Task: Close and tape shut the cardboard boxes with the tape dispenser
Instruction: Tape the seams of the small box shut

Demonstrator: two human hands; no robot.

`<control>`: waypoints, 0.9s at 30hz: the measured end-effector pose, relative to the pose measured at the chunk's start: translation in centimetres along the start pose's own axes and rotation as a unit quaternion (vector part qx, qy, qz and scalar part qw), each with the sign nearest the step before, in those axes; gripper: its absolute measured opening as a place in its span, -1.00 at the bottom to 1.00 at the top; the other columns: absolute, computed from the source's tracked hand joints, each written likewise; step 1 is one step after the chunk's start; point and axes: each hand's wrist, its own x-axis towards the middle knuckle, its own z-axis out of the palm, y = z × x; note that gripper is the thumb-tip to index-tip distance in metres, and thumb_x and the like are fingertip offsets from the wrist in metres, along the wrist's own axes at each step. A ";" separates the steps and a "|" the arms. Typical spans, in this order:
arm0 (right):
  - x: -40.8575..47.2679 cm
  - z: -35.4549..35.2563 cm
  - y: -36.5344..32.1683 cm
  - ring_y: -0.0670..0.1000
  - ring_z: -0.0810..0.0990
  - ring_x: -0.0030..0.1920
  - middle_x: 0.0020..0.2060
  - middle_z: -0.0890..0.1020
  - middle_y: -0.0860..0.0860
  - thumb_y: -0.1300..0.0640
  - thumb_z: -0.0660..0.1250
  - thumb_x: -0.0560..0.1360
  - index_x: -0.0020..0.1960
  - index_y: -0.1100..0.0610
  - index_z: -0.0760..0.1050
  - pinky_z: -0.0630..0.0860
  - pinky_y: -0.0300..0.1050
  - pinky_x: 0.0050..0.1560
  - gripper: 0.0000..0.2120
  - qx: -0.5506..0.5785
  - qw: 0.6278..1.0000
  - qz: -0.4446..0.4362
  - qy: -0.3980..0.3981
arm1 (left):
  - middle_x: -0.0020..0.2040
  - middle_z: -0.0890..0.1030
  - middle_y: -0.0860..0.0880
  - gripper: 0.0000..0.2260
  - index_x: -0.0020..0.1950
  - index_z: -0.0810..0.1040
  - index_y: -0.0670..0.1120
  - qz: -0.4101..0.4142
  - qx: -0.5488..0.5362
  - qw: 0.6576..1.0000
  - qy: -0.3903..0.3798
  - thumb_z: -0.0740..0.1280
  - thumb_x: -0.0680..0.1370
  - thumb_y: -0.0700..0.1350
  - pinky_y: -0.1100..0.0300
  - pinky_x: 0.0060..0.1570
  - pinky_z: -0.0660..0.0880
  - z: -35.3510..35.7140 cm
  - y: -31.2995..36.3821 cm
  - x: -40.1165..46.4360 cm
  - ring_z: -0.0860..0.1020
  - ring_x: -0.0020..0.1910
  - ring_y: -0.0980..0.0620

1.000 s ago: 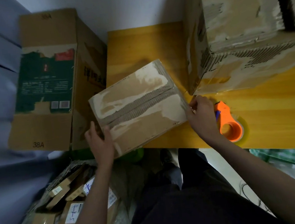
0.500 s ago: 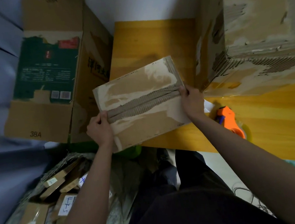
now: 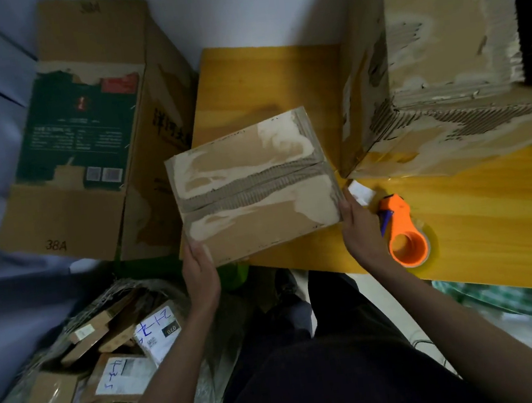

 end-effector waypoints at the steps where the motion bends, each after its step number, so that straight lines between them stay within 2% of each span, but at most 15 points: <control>1: 0.3 0.0 0.0 0.30 0.57 -0.13 -0.02 0.64 0.37 0.05 0.04 0.73 0.59 0.15 0.22 0.40 0.09 -0.19 -0.55 -0.006 1.000 0.000 0.000 | 0.33 0.47 -0.03 -0.57 0.58 0.25 0.01 0.008 0.008 1.000 -0.008 -0.04 0.73 0.07 0.19 0.11 0.37 -0.2 -0.1 0.2 0.43 0.27 0.03; 3: 0.5 -0.3 -0.3 0.26 0.54 -0.20 -0.09 0.64 0.33 0.09 0.05 0.73 0.61 0.17 0.16 0.37 0.07 -0.27 -0.53 -0.022 1.000 -0.002 -0.013 | 0.32 0.48 -0.04 -0.55 0.59 0.22 0.03 0.013 0.046 0.998 -0.038 -0.05 0.72 0.10 0.18 0.06 0.37 -1.0 -0.4 0.6 0.46 0.26 -0.01; 5: 0.5 -0.9 -1.6 0.11 0.45 -0.32 -0.24 0.57 0.17 0.14 0.07 0.72 0.63 0.16 0.04 0.25 0.01 -0.37 -0.49 -0.027 0.999 -0.017 -0.043 | 0.43 0.44 -0.08 -0.48 0.65 0.08 0.05 0.018 0.094 0.993 -0.070 -0.04 0.70 0.17 0.12 0.13 0.39 -2.0 -0.5 1.3 0.45 0.30 -0.05; 6: 0.8 -1.1 -2.3 0.10 0.47 -0.28 -0.19 0.56 0.15 0.16 0.09 0.72 0.64 0.16 0.01 0.30 0.00 -0.35 -0.47 -0.020 0.998 -0.042 -0.048 | 0.51 0.37 -0.08 -0.42 0.66 -0.03 0.07 0.028 0.112 0.990 -0.080 -0.02 0.69 0.22 0.05 0.21 0.41 -2.5 -0.3 1.8 0.42 0.38 -0.09; 7: 1.4 -1.3 -3.2 0.14 0.55 -0.12 0.00 0.59 0.21 0.18 0.11 0.71 0.64 0.15 0.01 0.42 0.00 -0.21 -0.46 -0.015 0.996 -0.072 -0.044 | 0.57 0.29 -0.06 -0.38 0.66 -0.10 0.08 0.041 0.124 0.988 -0.085 0.01 0.68 0.26 -0.04 0.31 0.41 -2.8 0.2 2.5 0.37 0.46 -0.11; 8: 2.3 -1.3 -4.2 0.18 0.56 0.15 0.30 0.53 0.23 0.18 0.12 0.70 0.64 0.14 0.03 0.49 -0.01 0.04 -0.45 -0.022 0.994 -0.103 -0.032 | 0.61 0.22 -0.04 -0.36 0.66 -0.14 0.09 0.054 0.130 0.987 -0.081 0.04 0.68 0.26 -0.12 0.40 0.36 -3.0 1.0 3.5 0.30 0.52 -0.12; 9: 3.4 -1.1 -5.1 0.18 0.44 0.39 0.51 0.35 0.19 0.18 0.12 0.69 0.64 0.12 0.04 0.45 0.00 0.29 -0.45 -0.040 0.990 -0.133 -0.025 | 0.63 0.16 -0.02 -0.37 0.66 -0.14 0.10 0.066 0.135 0.986 -0.073 0.06 0.69 0.23 -0.15 0.46 0.29 -3.0 1.9 4.6 0.24 0.55 -0.10; 10: 4.6 -0.9 -6.1 0.19 0.33 0.50 0.59 0.19 0.14 0.17 0.10 0.69 0.64 0.09 0.03 0.37 0.06 0.41 -0.45 -0.061 0.986 -0.154 -0.026 | 0.65 0.12 0.00 -0.38 0.66 -0.15 0.10 0.080 0.145 0.984 -0.065 0.07 0.70 0.20 -0.14 0.50 0.21 -2.9 3.2 5.9 0.19 0.58 -0.07; 13: 8.1 -0.1 -9.0 0.27 0.26 0.51 0.64 -0.05 0.09 0.10 0.04 0.70 0.65 0.07 -0.09 0.33 0.20 0.38 -0.43 -0.123 0.979 -0.150 -0.059 | 0.66 0.01 0.03 -0.38 0.66 -0.18 0.06 0.133 0.212 0.966 -0.069 0.04 0.71 0.18 -0.11 0.51 0.14 -2.4 6.5 9.6 0.10 0.61 -0.04; 16: 10.8 0.7 -10.4 0.22 0.12 0.58 0.63 -0.17 0.09 0.05 -0.01 0.71 0.64 0.16 -0.18 0.32 0.17 0.42 -0.40 -0.172 0.972 -0.142 -0.078 | 0.67 -0.11 0.03 -0.37 0.65 -0.24 0.02 0.129 0.283 0.947 -0.084 -0.06 0.70 0.23 -0.15 0.44 0.26 -1.9 7.7 11.9 0.15 0.59 -0.12; 18: 11.2 1.0 -10.7 0.22 0.17 0.56 0.64 -0.10 0.12 0.05 0.00 0.71 0.64 0.16 -0.19 0.34 0.15 0.39 -0.40 -0.166 0.976 -0.123 -0.073 | 0.67 -0.05 -0.01 -0.37 0.65 -0.24 0.01 0.099 0.296 0.947 -0.073 -0.04 0.70 0.22 -0.14 0.41 0.30 -1.5 7.8 12.3 0.21 0.57 -0.16; 20: 11.2 1.0 -10.4 0.27 0.36 0.44 0.58 0.18 0.20 0.06 0.05 0.70 0.64 0.12 -0.18 0.38 0.15 0.32 -0.39 -0.098 0.991 -0.069 -0.058 | 0.63 0.17 -0.11 -0.38 0.66 -0.16 0.00 0.014 0.223 0.973 -0.065 0.01 0.71 0.20 -0.12 0.44 0.26 -1.3 8.0 12.6 0.26 0.54 -0.19; 22: 11.4 0.9 -9.9 0.32 0.45 0.33 0.45 0.38 0.25 0.01 0.08 0.69 0.64 0.12 -0.06 0.43 0.16 0.27 -0.40 -0.045 0.998 -0.016 -0.044 | 0.52 0.36 -0.14 -0.42 0.65 0.09 -0.01 -0.053 0.137 0.987 -0.058 0.04 0.69 0.22 -0.11 0.44 0.33 -1.3 8.2 13.5 0.37 0.46 -0.20; 24: 11.9 0.7 -9.8 0.31 0.42 0.36 0.42 0.41 0.23 -0.05 0.08 0.68 0.60 0.16 0.11 0.41 0.16 0.29 -0.44 -0.027 0.998 0.013 -0.054 | 0.38 0.50 -0.12 -0.42 0.55 0.35 -0.04 -0.096 0.091 0.990 -0.048 0.03 0.66 0.28 -0.12 0.33 0.45 -1.4 8.7 14.4 0.48 0.32 -0.16; 27: 12.1 0.3 -10.9 0.26 0.39 0.40 0.41 0.44 0.17 -0.19 0.08 0.66 0.56 0.12 0.22 0.39 0.22 0.35 -0.42 -0.005 0.997 0.035 -0.064 | 0.27 0.57 -0.08 -0.39 0.46 0.45 -0.03 -0.140 0.047 0.987 -0.065 0.04 0.62 0.34 -0.06 0.21 0.53 -1.3 10.0 14.9 0.55 0.18 -0.09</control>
